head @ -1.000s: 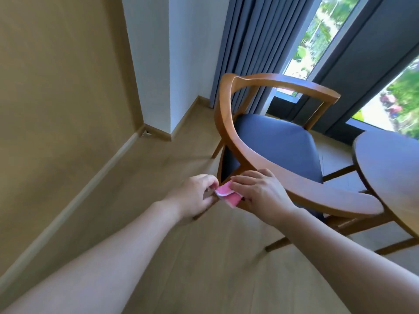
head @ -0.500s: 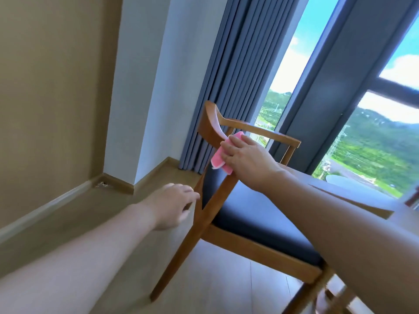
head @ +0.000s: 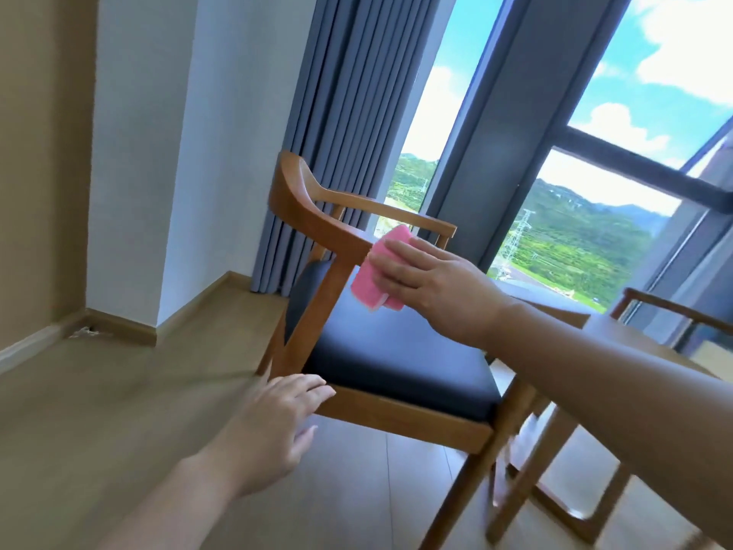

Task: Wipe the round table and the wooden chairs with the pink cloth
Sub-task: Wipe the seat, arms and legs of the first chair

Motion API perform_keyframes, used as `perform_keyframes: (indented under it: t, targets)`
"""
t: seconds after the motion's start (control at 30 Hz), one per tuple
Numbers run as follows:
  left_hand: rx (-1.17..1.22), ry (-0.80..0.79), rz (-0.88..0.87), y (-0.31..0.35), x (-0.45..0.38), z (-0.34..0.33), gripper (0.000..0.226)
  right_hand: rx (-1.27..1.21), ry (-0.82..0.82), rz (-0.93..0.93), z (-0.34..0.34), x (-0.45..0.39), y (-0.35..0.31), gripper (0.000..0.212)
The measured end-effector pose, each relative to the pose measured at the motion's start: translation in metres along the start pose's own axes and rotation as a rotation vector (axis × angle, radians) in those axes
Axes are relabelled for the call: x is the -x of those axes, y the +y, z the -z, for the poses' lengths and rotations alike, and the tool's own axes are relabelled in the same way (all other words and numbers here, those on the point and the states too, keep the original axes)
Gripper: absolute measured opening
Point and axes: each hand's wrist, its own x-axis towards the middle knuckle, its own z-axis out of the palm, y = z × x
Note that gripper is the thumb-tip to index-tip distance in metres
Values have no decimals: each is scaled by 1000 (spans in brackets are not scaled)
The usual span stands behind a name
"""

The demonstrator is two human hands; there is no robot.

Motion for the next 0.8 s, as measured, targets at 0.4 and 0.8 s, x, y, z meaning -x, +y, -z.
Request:
perform_keyframes:
  t: [0.4,0.8]
  targets:
    - [-52,-52,-121,34,-14,-39,46,1,174,-44,-32,138,20,41]
    - [-19,-82,-102,60,-35,-69,48,7,122,-237,-55,223,33,48]
